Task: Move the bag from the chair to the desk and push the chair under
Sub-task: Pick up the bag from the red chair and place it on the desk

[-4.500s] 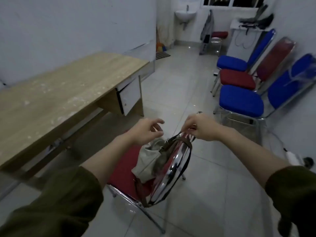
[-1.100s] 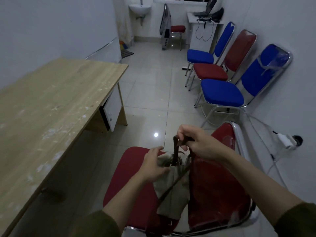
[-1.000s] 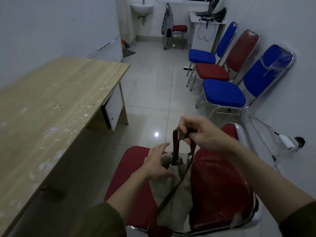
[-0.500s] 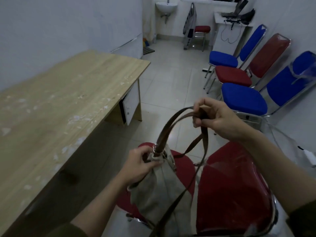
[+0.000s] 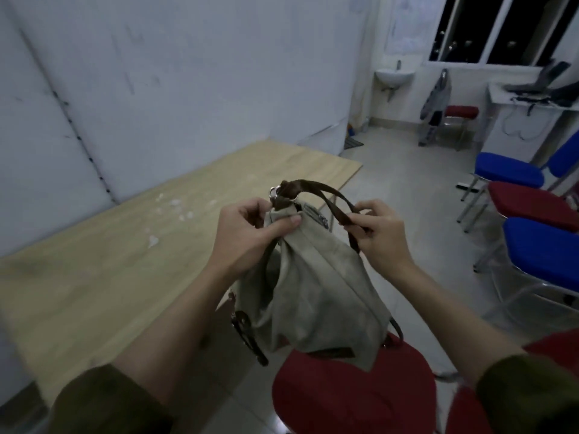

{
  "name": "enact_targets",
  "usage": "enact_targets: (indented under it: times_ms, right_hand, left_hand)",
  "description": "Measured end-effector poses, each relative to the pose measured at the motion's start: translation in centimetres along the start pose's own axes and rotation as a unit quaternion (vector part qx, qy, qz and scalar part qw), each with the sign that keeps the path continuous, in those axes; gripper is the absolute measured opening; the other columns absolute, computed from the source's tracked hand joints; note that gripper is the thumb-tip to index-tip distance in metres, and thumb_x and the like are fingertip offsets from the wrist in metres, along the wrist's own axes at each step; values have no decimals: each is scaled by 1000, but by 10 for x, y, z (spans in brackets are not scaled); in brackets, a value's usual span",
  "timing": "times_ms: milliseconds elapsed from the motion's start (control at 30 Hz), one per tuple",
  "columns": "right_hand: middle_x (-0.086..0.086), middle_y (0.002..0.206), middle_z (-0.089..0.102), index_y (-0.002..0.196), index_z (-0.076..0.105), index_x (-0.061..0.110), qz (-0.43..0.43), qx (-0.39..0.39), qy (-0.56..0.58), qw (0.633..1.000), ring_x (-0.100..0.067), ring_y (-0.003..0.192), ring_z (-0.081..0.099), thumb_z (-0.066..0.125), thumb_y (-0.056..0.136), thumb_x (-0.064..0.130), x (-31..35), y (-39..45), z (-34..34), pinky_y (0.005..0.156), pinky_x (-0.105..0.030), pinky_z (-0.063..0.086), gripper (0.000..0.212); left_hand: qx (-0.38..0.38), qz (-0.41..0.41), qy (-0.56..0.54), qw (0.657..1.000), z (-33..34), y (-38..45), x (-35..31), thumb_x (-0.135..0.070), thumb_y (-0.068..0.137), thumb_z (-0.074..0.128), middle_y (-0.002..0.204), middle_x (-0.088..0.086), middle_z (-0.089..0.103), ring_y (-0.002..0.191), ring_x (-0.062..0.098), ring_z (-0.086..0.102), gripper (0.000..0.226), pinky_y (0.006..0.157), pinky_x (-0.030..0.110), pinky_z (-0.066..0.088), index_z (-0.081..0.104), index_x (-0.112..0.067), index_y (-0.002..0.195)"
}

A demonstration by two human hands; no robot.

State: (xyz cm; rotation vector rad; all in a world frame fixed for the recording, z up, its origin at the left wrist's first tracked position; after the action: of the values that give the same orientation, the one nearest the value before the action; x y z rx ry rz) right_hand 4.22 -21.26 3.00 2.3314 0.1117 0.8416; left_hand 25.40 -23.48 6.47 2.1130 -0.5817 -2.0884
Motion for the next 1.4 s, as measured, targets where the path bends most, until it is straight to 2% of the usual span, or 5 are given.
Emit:
enact_targets:
  times_ms: [300,433,867,1300,1400]
  right_hand:
    - [0,109,69,108,65,19,83,361,385,845,-5,104,61,45,95,18,105,31,61,91,-18,48,25]
    - [15,123,58,124,48,36,-27,527,309,791,5,111,55,66,75,47,153,40,77,88,-13,47,54]
    - [3,65,56,80,61,13,-211,285,207,912,-4,59,52,72,64,-1,243,133,224,54,-15,39,24]
    - [-20,94,69,91,72,3,-162,116,317,927,-35,91,60,53,61,-13,313,264,426,95,-58,41,39]
    - [-19,93,70,93,71,3,-175,175,353,902,-30,86,62,53,60,-17,319,288,470,84,-24,46,43]
  left_hand:
    - [-247,10,22,969,-104,-11,-44,-21,63,81,65,8,52,62,17,47,27,56,30,40,55,-13,58]
    - [-347,34,58,935,-147,-15,-54,-24,63,81,61,7,48,56,14,42,31,52,27,36,53,-12,56]
    - [-480,60,167,859,-266,36,-52,-38,55,84,49,-9,56,44,5,47,30,52,28,45,64,-16,60]
    - [-554,48,238,796,-394,162,-18,-26,61,83,70,-10,69,61,8,66,30,72,34,59,70,-24,88]
    - [-569,50,258,779,-418,178,-1,-27,62,83,74,-12,69,65,10,68,35,71,35,60,70,-20,94]
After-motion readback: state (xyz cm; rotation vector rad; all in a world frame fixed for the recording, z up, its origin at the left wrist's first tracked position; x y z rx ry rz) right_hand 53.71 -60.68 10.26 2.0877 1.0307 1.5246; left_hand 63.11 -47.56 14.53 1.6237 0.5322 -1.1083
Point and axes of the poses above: each hand's wrist, its own y-axis towards the middle knuckle, its own z-axis out of the palm, x = y × z, the point moved 1 cm from there along y, towards the middle knuckle
